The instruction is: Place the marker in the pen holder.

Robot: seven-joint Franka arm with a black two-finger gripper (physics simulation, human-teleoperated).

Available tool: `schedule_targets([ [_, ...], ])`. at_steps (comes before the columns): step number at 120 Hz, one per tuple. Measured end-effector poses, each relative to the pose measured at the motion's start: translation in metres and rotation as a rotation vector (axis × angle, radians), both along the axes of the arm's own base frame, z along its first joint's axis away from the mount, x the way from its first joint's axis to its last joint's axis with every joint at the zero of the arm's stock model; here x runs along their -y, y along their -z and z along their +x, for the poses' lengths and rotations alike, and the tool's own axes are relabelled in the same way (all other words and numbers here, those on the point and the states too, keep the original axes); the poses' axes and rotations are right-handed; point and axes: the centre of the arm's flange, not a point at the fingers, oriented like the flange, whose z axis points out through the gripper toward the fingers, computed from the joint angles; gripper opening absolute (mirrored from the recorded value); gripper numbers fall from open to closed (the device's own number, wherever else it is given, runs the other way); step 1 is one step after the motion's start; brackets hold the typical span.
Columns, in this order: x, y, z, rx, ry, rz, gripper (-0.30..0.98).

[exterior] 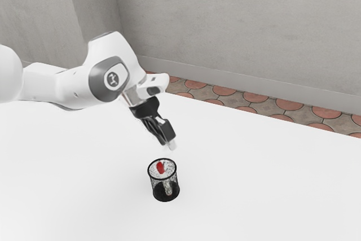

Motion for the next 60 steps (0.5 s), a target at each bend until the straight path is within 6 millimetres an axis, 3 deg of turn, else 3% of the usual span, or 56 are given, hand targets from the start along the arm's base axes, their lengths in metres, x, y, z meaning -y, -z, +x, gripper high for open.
schedule_targets([
  [8,0.008,-0.029,0.016,0.061,0.029,0.015,0.42],
  [17,0.011,-0.088,0.061,0.156,0.068,0.085,0.49],
  [21,-0.017,-0.108,0.086,0.175,0.039,0.126,0.52],
  [27,-0.092,-0.131,0.111,0.173,-0.056,0.181,0.55],
  [31,-0.125,-0.141,0.115,0.164,-0.09,0.215,0.57],
  [36,-0.139,-0.147,0.116,0.145,-0.096,0.251,0.59],
  [52,-0.136,-0.169,0.113,0.124,-0.06,0.336,0.63],
  [56,-0.14,-0.189,0.111,0.141,-0.064,0.357,0.63],
  [60,-0.144,-0.221,0.105,0.17,-0.071,0.381,0.64],
])
